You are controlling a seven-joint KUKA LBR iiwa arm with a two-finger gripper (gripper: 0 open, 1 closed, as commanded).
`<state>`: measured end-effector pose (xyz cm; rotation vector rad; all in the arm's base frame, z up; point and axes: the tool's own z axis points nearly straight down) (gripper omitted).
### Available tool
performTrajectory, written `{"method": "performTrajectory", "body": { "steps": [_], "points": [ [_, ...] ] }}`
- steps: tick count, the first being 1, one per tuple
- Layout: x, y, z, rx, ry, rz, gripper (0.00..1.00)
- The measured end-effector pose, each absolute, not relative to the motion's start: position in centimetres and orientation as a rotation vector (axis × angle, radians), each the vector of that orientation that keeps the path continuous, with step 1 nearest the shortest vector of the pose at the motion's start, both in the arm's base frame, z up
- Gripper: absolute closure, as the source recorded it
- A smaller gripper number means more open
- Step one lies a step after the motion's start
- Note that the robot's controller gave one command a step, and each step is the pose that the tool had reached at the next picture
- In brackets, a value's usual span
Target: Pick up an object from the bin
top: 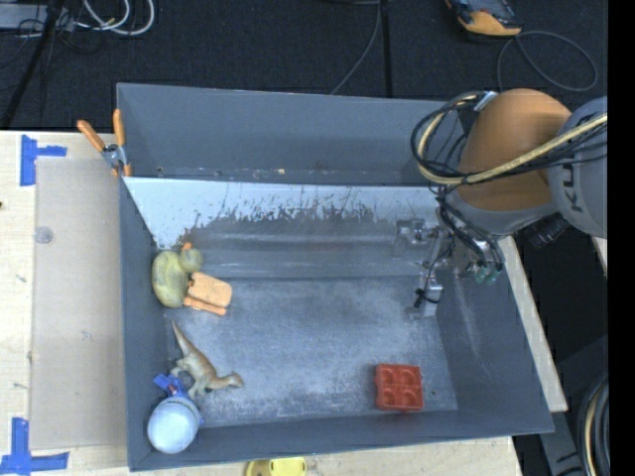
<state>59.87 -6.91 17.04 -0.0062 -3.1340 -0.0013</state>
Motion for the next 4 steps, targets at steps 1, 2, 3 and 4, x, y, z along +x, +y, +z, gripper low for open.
{"method": "performTrajectory", "body": {
  "steps": [1,2,3,4],
  "points": [
    [60.0,-6.9,17.5,-0.004,-3.141,0.000,0.00],
    [55.6,-7.6,15.6,0.084,-3.140,-0.001,0.00],
    [53.9,-10.2,11.1,0.287,-3.127,-0.001,0.00],
    [53.1,-10.7,9.3,0.293,-3.131,0.003,0.00]
  ]
}}
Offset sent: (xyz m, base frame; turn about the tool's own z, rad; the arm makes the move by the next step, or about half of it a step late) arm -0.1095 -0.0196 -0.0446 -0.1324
